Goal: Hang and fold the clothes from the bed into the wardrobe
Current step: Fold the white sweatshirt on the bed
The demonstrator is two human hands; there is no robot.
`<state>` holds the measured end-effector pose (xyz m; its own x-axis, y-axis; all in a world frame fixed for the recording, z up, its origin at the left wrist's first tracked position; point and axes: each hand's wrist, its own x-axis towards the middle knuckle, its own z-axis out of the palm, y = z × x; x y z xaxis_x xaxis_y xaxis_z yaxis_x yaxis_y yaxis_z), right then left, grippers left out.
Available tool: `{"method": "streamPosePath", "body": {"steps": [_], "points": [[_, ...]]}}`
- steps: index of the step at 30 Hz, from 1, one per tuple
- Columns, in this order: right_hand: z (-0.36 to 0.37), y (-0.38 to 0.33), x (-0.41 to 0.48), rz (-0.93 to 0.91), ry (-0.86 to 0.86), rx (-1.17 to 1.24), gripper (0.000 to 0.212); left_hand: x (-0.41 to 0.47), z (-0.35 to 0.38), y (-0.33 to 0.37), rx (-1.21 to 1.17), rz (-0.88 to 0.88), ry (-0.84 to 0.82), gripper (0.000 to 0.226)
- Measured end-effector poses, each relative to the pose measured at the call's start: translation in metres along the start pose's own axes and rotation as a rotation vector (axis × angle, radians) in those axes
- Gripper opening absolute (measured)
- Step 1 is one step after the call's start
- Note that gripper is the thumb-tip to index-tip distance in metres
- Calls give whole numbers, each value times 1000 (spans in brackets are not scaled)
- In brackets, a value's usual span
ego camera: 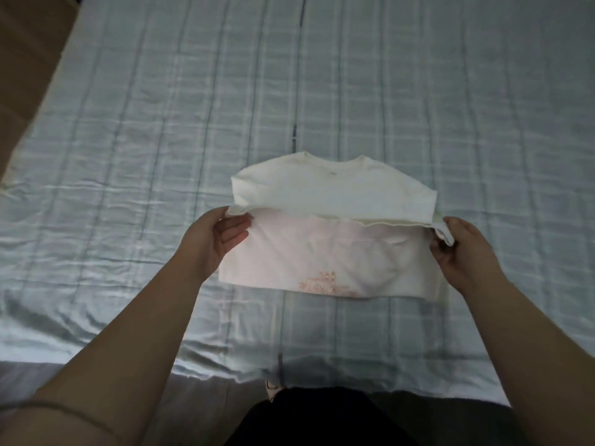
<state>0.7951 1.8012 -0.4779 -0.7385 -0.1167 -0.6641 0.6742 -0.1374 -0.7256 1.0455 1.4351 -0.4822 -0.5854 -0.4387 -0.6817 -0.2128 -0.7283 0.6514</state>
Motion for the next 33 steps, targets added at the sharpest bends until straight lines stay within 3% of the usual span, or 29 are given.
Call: {"method": "streamPosePath", "body": {"steps": [8,14,16,20,22,24,26,29,33], "points": [[63,-29,144,-8,25,125,12,142,55,31,-126,86,120,17],[88,-8,221,63,50,68,3,218,63,20,-48,83,211,17],[88,2,232,87,57,76,13,228,65,12,-24,86,244,19],[86,15,242,-40,58,39,44,240,71,-4,168,189,262,64],[86,24,233,-267,33,-217,46,238,74,-13,570,395,255,71],[84,36,225,-576,-8,-790,46,238,73,-23,1225,667,212,66],[79,49,227,-851,-123,-1324,50,244,72,-34,1688,756,144,59],[79,61,236,-804,-134,-1691,56,255,65,-50,1899,603,137,60],[78,71,243,-786,-61,-1784,60,262,54,-59,1984,576,147,64]]}}
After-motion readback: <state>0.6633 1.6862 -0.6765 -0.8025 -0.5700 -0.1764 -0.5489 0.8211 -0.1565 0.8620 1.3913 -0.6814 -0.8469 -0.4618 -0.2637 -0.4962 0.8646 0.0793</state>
